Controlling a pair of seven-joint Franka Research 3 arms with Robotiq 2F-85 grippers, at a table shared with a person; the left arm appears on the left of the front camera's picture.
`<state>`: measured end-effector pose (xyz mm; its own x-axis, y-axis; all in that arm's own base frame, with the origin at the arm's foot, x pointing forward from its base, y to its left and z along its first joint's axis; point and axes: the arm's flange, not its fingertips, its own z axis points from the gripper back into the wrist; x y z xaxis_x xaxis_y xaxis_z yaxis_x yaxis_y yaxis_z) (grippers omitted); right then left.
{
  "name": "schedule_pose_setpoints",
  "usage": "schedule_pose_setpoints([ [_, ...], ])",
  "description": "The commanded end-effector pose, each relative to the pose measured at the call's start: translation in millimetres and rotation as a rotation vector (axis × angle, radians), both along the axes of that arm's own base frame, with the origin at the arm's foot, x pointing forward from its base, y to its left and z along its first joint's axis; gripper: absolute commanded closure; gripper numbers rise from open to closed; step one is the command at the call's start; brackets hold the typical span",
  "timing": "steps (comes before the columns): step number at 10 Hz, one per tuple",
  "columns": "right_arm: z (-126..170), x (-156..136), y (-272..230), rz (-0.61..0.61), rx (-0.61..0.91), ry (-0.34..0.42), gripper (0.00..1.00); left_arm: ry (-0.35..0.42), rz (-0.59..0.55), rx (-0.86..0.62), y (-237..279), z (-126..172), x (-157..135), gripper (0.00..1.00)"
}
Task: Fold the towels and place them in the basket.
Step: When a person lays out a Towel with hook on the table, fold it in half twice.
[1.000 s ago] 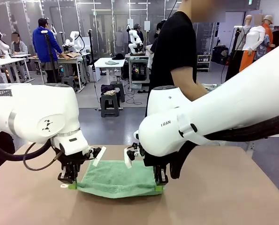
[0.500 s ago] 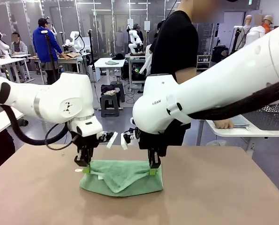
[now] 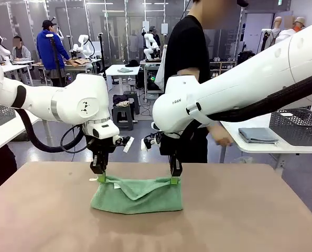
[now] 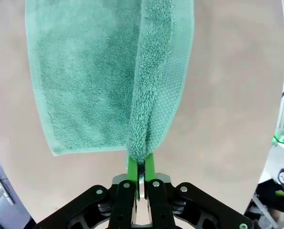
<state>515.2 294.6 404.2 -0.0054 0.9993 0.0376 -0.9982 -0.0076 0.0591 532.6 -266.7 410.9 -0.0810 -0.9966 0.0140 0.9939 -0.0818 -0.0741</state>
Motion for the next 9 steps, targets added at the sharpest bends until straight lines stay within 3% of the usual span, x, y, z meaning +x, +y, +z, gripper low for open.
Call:
schedule_pose_setpoints([
  [1,0,12,-1,0.033,-0.011,-0.012,0.95,0.002,0.011,0.017,-5,0,11,0.93],
  [4,-5,23,2,0.022,0.002,-0.06,0.95,-0.023,0.067,0.012,-4,-6,23,0.93],
  [9,-12,38,4,0.005,-0.001,-0.068,0.95,-0.02,0.193,0.039,21,-15,36,0.93],
])
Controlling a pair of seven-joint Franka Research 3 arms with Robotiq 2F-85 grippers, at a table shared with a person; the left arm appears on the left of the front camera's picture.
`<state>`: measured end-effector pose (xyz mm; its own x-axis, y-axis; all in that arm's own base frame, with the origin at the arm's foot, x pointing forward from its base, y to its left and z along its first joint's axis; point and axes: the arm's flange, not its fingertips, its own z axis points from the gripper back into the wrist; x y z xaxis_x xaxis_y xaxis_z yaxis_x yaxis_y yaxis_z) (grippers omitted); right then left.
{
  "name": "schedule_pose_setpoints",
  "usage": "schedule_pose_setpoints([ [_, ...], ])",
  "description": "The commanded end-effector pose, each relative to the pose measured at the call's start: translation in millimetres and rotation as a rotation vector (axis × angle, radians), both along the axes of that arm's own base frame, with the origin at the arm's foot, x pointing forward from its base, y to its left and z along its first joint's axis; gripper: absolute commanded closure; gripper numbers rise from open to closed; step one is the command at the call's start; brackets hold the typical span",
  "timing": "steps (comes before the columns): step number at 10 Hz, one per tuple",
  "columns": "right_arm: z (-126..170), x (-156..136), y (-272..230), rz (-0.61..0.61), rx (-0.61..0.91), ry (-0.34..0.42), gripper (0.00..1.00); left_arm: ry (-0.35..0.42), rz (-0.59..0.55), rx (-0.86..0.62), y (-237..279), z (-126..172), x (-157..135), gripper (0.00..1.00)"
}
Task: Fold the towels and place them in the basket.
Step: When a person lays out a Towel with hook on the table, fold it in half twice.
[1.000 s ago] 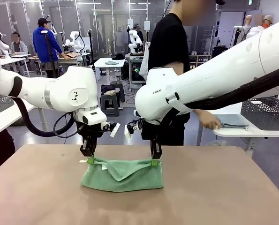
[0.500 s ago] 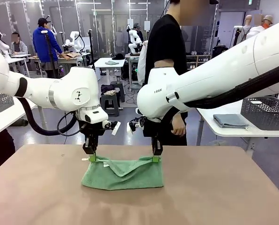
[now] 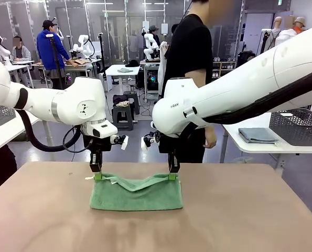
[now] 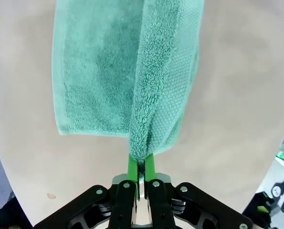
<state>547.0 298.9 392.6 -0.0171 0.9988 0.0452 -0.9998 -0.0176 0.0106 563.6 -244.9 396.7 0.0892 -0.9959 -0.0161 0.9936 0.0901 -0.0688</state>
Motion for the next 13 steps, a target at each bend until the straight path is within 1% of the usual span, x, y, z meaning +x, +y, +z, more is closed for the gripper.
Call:
schedule_pose_setpoints([
  [1,0,8,-1,-0.013,-0.005,-0.027,0.95,-0.016,0.032,0.008,1,-2,6,0.93],
  [3,0,11,-4,-0.026,0.003,-0.041,0.95,-0.025,0.034,-0.003,0,-2,8,0.93],
  [4,-1,12,-4,-0.025,0.013,-0.048,0.78,-0.036,0.033,-0.011,-2,-2,6,0.75],
  [5,0,11,-4,-0.024,0.018,-0.06,0.75,-0.054,0.041,-0.023,-3,-1,5,0.74],
  [6,2,11,-4,-0.017,0.041,-0.078,0.59,-0.082,0.058,-0.038,-2,0,4,0.57],
  [7,2,11,-4,-0.015,0.049,-0.098,0.56,-0.121,0.085,-0.049,0,2,3,0.56],
  [8,3,12,-3,-0.014,0.064,-0.135,0.63,-0.156,0.116,-0.058,1,1,3,0.39],
  [9,3,11,-2,-0.017,0.073,-0.17,0.36,-0.184,0.146,-0.071,4,1,2,0.5],
  [10,3,10,-4,-0.034,0.076,-0.19,0.43,-0.206,0.177,-0.082,9,1,1,0.21],
  [11,4,10,-7,-0.043,0.081,-0.177,0.16,-0.203,0.184,-0.102,16,3,0,0.32],
  [12,8,6,-14,-0.052,0.092,-0.145,0.23,-0.16,0.145,-0.142,25,9,-2,0.03],
  [13,14,-2,-25,-0.078,0.094,-0.079,0.23,-0.088,0.098,-0.177,42,17,-7,0.03],
])
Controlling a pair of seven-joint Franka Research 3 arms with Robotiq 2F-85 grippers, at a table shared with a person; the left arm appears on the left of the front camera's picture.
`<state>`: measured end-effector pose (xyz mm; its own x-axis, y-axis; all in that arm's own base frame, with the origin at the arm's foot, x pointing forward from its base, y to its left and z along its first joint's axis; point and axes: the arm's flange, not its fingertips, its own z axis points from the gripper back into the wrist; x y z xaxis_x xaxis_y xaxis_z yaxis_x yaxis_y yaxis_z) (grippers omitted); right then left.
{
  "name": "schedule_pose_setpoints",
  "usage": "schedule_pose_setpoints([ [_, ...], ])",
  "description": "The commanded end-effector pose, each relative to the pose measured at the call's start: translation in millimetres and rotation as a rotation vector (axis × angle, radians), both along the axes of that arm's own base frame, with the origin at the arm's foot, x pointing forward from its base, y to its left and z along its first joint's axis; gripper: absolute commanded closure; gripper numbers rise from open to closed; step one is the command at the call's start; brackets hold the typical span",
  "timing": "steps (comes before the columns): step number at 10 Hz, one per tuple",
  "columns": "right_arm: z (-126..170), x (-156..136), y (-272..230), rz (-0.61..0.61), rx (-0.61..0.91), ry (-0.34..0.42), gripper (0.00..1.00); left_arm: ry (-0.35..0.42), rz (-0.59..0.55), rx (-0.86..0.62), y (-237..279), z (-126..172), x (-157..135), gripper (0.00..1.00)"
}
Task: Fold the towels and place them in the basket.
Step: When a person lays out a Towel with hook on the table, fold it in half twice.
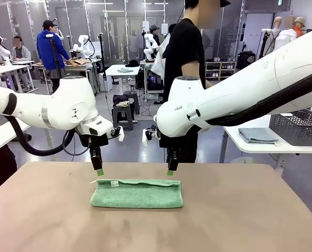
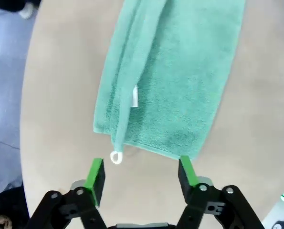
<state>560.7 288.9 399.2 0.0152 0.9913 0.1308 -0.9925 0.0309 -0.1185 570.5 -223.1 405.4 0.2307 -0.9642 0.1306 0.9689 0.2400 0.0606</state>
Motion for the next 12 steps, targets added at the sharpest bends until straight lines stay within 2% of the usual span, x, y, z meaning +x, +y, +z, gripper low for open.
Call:
schedule_pose_setpoints([
  [1,16,-29,-32,-0.074,0.015,0.111,0.23,0.102,-0.086,-0.092,43,18,-21,0.03],
  [2,27,-47,-52,-0.168,0.042,0.201,0.23,0.146,-0.119,-0.158,72,28,-29,0.03],
  [4,42,-80,-78,-0.403,0.122,0.274,0.23,0.192,-0.223,-0.335,115,33,-36,0.03],
  [5,44,-97,-85,-0.455,0.176,0.327,0.23,0.203,-0.257,-0.423,130,30,-38,0.03],
  [6,45,-109,-90,-0.433,0.237,0.352,0.23,0.203,-0.259,-0.5,145,23,-39,0.03],
  [7,45,-119,-94,-0.389,0.258,0.341,0.23,0.201,-0.233,-0.601,162,13,-41,0.03],
  [8,48,-93,-90,-0.405,0.164,0.347,0.23,0.199,-0.232,-0.684,175,2,-42,0.03],
  [9,48,-93,-90,-0.405,0.164,0.347,0.23,0.202,-0.21,-0.744,185,-8,-43,0.03],
  [11,48,-93,-90,-0.405,0.164,0.347,0.23,0.155,-0.134,-0.862,205,-25,-52,0.03],
  [12,48,-103,-93,-0.408,0.185,0.359,0.23,0.126,-0.117,-0.887,212,-30,-55,0.03],
])
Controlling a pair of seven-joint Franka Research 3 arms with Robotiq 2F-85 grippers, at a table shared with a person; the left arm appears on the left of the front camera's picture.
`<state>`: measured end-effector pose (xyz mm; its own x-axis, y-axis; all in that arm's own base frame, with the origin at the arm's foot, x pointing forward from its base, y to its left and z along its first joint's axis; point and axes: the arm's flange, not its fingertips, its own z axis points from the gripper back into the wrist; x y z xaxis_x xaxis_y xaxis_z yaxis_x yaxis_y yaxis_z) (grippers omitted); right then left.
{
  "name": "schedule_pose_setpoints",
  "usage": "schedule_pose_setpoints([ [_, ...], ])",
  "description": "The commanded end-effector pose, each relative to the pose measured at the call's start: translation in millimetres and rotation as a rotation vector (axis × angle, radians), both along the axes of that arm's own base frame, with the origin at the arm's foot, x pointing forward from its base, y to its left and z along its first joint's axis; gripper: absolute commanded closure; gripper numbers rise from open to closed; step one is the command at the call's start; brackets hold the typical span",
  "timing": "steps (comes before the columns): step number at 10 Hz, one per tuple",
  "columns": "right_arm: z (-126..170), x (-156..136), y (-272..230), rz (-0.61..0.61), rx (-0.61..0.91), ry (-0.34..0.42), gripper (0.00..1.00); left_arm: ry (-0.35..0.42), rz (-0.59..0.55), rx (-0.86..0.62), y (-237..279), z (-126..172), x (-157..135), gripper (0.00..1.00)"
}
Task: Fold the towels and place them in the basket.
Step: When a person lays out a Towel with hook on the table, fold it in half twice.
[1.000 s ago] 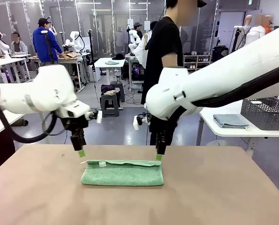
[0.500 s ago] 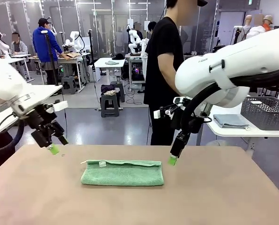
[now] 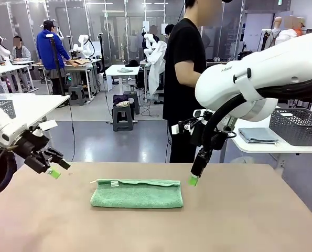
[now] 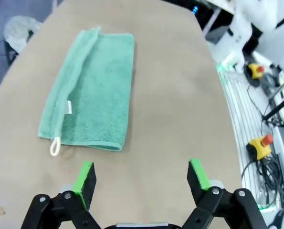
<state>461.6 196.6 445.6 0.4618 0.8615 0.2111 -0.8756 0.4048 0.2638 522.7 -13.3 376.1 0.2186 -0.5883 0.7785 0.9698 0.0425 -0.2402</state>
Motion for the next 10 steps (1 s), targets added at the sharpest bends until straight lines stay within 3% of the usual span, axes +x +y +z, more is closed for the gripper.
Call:
schedule_pose_setpoints([
  [1,2,-4,4,-0.125,0.034,0.057,0.23,-0.047,0.048,-0.077,9,-3,-8,0.03],
  [3,2,-14,10,-0.367,0.091,0.1,0.23,-0.133,0.089,-0.114,20,-6,-12,0.03],
  [6,-6,-22,21,-0.631,0.096,0.171,0.23,-0.231,0.076,-0.143,18,-6,-10,0.03],
  [10,-14,-22,28,-0.775,0.115,0.2,0.23,-0.282,0.068,-0.151,21,-6,-5,0.03],
])
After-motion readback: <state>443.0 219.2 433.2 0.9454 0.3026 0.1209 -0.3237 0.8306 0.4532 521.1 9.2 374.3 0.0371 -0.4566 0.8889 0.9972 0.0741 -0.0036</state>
